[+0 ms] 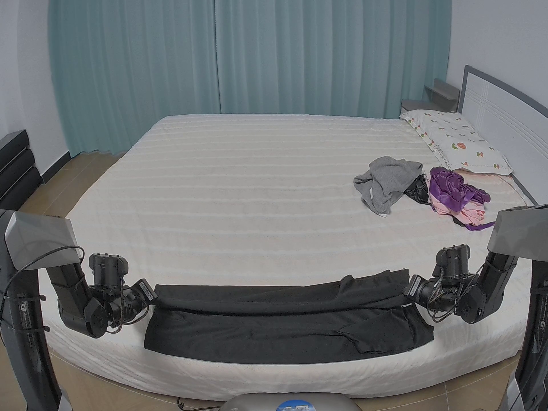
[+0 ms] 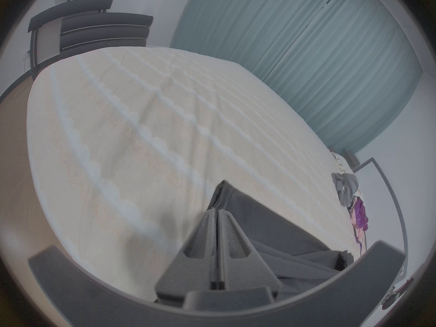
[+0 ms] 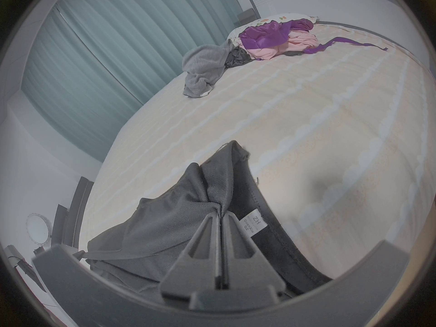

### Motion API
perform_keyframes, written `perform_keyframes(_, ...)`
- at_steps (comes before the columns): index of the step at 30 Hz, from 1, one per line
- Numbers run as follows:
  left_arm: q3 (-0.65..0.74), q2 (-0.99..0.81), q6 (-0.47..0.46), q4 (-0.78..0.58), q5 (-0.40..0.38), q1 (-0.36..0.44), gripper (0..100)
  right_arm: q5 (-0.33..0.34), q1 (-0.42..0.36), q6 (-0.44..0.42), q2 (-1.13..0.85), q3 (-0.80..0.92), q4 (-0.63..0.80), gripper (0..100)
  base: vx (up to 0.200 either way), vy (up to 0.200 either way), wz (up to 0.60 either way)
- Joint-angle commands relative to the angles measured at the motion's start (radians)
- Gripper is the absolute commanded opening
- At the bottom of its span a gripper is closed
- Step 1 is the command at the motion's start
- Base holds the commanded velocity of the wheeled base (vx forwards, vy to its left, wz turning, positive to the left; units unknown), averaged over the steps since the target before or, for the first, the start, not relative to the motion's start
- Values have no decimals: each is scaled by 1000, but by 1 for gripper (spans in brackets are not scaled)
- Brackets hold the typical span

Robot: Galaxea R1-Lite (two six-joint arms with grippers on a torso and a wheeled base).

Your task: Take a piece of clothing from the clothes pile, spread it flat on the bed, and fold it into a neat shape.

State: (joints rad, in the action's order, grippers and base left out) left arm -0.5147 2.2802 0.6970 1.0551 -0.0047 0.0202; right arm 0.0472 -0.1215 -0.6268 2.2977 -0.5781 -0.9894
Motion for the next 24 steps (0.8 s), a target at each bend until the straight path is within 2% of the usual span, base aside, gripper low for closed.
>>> perform_keyframes(1, 25, 19, -11, -1, -3, 0, 0, 0, -3, 1, 19, 7, 0, 0, 0, 0, 0)
perform_keyframes(5, 39, 21, -11, 0, -3, 1, 0, 2, -1, 7, 20, 18, 0, 0, 0, 0, 0)
perform_keyframes(6, 39, 21, -11, 0, -3, 1, 100, 2, -1, 9, 20, 21, 1, 100, 0, 0, 0)
perform_keyframes(13, 48, 10, -11, -1, -5, 1, 100, 13, 10, 12, -9, 20, 0, 100, 0, 0, 0)
perform_keyframes(17, 24, -5, -8, -1, -5, 0, 100, 45, 31, 1, -60, 11, 1, 100, 0, 0, 0)
perform_keyframes(19, -36, -1, -2, -10, -6, -3, 100, 86, 72, 1, -90, -16, 12, 100, 0, 0, 0)
perform_keyframes(24, -163, 61, -4, -47, -5, 3, 100, 115, 123, 1, -34, -88, 37, 100, 0, 0, 0)
